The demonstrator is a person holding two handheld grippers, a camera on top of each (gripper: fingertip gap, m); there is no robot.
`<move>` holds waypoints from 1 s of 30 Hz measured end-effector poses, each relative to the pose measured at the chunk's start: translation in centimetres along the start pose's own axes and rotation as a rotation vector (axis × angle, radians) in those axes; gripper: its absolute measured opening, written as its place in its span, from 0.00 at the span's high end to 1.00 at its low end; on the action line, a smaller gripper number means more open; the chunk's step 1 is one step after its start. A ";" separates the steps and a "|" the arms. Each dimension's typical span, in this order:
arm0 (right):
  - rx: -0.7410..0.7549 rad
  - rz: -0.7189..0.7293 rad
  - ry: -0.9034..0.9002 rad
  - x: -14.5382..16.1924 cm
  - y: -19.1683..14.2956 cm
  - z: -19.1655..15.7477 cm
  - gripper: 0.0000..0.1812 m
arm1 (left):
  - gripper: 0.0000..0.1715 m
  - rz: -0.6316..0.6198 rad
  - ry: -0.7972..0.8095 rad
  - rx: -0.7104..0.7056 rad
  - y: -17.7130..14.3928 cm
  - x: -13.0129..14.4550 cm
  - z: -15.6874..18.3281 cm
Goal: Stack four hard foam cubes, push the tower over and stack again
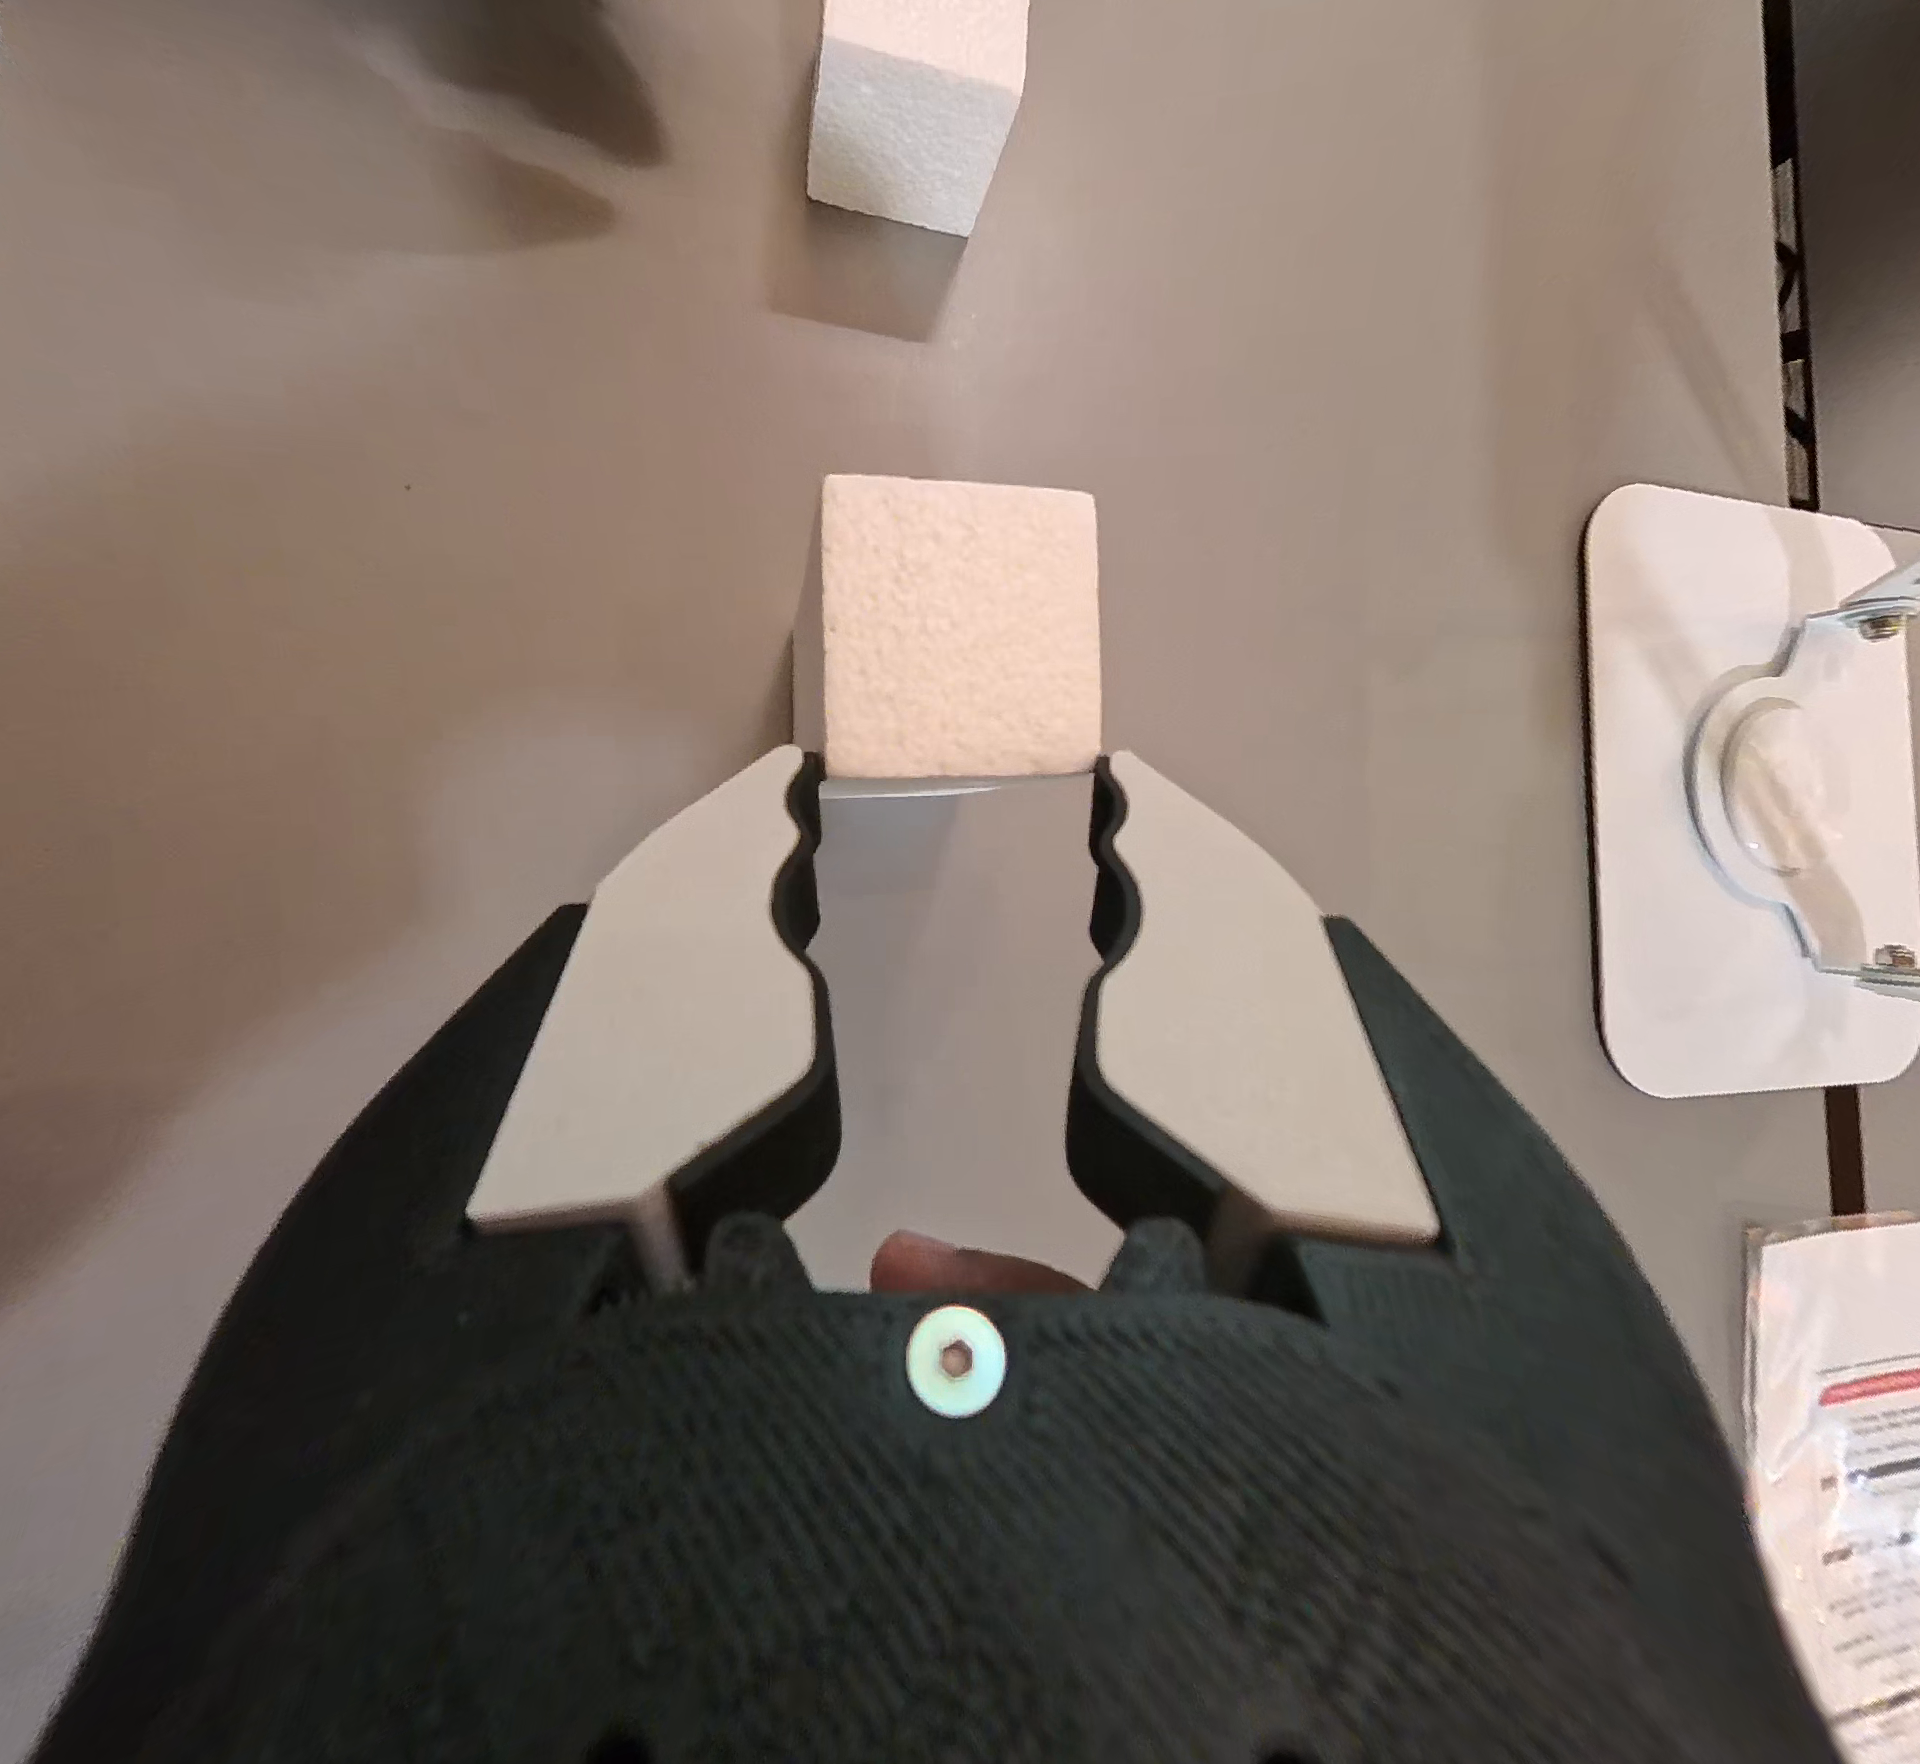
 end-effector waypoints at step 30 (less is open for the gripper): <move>0.056 -0.030 -0.036 0.2 -0.4 0.4 0.65 | 0.91 -0.001 0.000 0.002 0.1 0.0 0.0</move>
Point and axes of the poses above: each gripper's, where its closed fingertips meet, y out along the fingers, x out of its underside, z = x × y across the jaws, the point moved 3 cm from there along -y, back along the fingers, and after that the axes turned 7 degrees about y, right-handed, at the moved point
